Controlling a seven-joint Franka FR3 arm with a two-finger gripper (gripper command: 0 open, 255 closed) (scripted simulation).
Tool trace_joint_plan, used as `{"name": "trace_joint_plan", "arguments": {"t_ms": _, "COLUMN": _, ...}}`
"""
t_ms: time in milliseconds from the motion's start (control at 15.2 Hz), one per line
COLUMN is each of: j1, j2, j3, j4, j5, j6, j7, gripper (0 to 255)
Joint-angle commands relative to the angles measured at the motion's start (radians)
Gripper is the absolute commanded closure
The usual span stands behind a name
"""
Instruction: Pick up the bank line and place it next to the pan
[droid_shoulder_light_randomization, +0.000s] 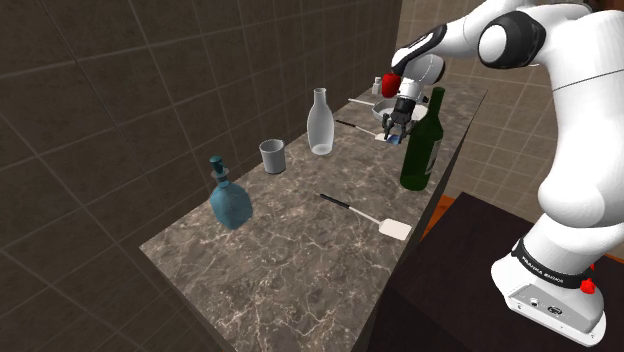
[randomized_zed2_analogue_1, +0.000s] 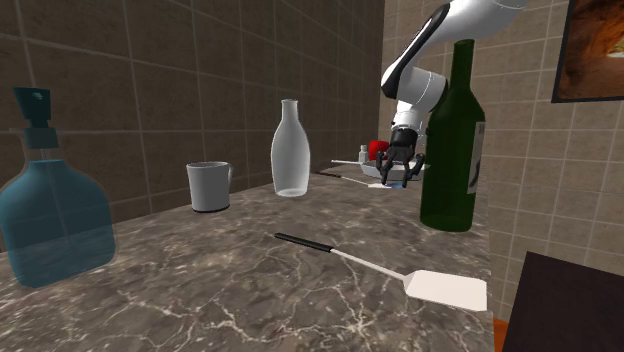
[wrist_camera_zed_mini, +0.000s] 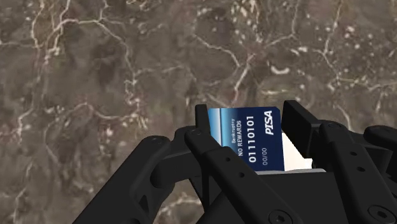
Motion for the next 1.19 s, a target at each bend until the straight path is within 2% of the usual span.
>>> {"name": "trace_joint_plan", "arguments": {"t_ms": 0, "j1": 0.0, "j2": 0.003, "j3": 0.0, "j4": -0.001, "j5": 0.001, "j6": 0.004, "j7": -0.001, "gripper": 255}}
{"name": "trace_joint_plan", "arguments": {"t_ms": 396, "j1": 0.0, "j2": 0.003, "j3": 0.0, "j4": -0.001, "j5": 0.001, "j6": 0.004, "j7": -0.001, "gripper": 255}}
{"name": "trace_joint_plan", "arguments": {"t_ms": 462, "j1": 0.0, "j2": 0.003, "j3": 0.0, "j4": -0.001, "j5": 0.001, "j6": 0.004, "j7": -0.001, "gripper": 0}}
{"name": "trace_joint_plan", "arguments": {"t_ms": 792, "j1": 0.0, "j2": 0.003, "j3": 0.0, "j4": -0.001, "j5": 0.001, "j6": 0.004, "j7": -0.001, "gripper": 0}}
{"name": "trace_joint_plan", "arguments": {"t_ms": 1056, "j1": -0.031, "j2": 0.014, "j3": -0.01, "j4": 0.129, "j5": -0.017, "j6": -0.117, "j7": 0.019, "gripper": 0}}
{"name": "trace_joint_plan", "arguments": {"t_ms": 1122, "j1": -0.031, "j2": 0.014, "j3": -0.01, "j4": 0.129, "j5": -0.017, "j6": -0.117, "j7": 0.019, "gripper": 0}}
